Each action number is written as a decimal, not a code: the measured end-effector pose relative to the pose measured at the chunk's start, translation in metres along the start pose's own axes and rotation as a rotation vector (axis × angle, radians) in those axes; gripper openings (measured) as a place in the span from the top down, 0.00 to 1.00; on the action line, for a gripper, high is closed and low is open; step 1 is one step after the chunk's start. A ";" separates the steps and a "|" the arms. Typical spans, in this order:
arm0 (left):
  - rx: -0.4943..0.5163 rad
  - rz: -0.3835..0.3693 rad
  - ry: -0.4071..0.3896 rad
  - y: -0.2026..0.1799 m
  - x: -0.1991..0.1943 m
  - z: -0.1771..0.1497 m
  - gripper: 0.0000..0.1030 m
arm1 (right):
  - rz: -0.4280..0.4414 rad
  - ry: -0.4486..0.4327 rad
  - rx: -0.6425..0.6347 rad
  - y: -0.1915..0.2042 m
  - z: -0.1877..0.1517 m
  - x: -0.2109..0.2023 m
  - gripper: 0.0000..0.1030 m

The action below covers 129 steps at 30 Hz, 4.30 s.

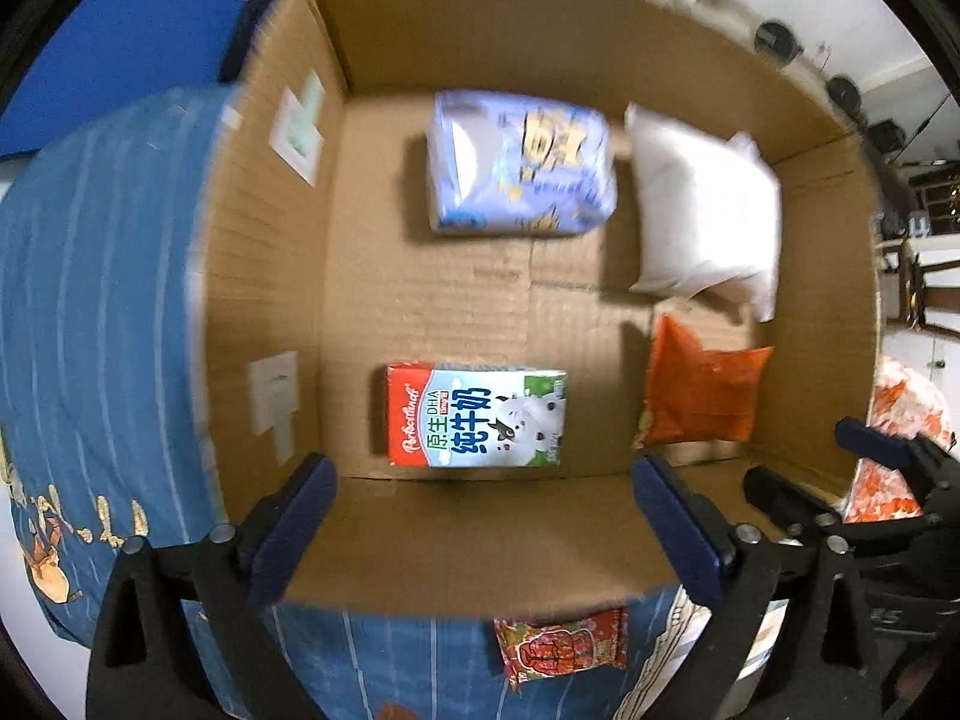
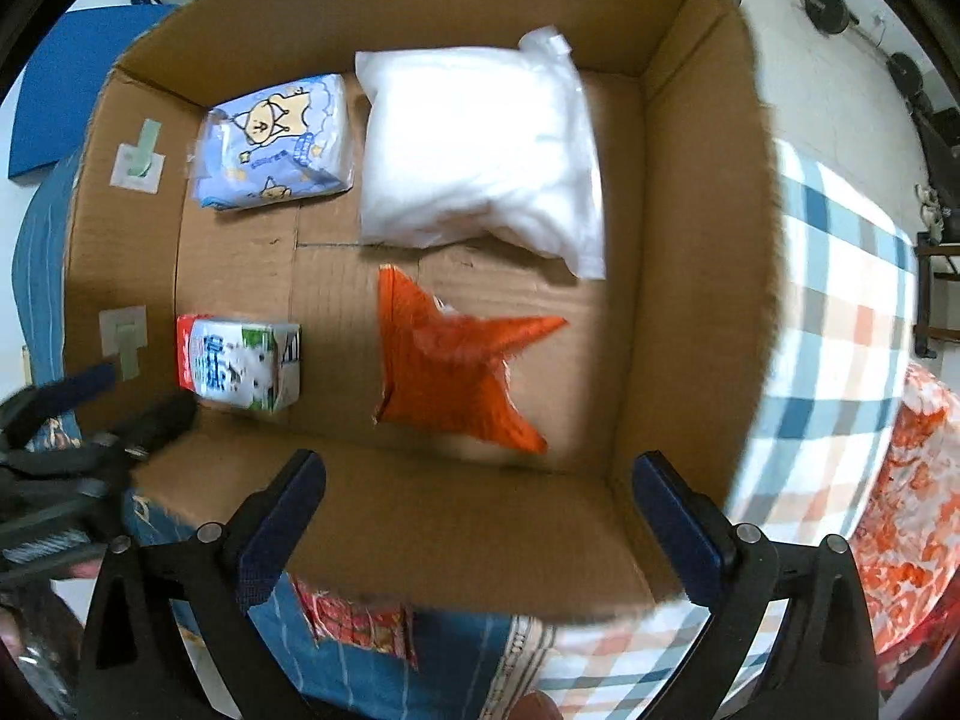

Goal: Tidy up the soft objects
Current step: 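Lower the carton and orange bag into the box and open both tools, then grasp the red snack bag with the left tool while the right grasps the yarn ball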

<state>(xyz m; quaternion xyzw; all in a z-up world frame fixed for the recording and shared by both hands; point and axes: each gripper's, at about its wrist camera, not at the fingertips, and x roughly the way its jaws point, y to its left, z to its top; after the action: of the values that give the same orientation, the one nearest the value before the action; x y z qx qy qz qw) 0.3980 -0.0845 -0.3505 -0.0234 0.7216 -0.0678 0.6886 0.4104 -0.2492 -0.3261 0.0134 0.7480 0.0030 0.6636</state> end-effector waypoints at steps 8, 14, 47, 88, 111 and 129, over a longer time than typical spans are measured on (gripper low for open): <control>0.005 0.022 -0.203 0.008 -0.065 -0.041 0.01 | 0.003 -0.107 0.004 0.013 -0.055 -0.032 0.00; 0.003 0.055 -0.292 0.014 -0.102 -0.092 0.01 | 0.010 -0.225 0.031 0.024 -0.100 -0.065 0.00; 0.077 0.050 -0.526 -0.020 -0.207 -0.214 0.01 | -0.012 -0.543 0.060 0.031 -0.239 -0.194 0.00; 0.061 0.058 0.111 -0.078 0.116 -0.191 0.28 | 0.053 -0.185 0.275 -0.070 -0.158 0.058 0.00; -0.002 -0.004 0.123 -0.007 0.101 -0.219 0.42 | 0.137 0.035 0.183 -0.013 -0.202 0.124 0.44; 0.047 0.017 0.121 -0.040 0.121 -0.214 0.55 | 0.197 0.076 0.308 -0.019 -0.207 0.144 0.48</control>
<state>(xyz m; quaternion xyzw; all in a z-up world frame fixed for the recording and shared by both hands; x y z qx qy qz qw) 0.1764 -0.1256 -0.4561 0.0033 0.7601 -0.0803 0.6448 0.1879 -0.2619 -0.4446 0.1877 0.7591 -0.0463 0.6217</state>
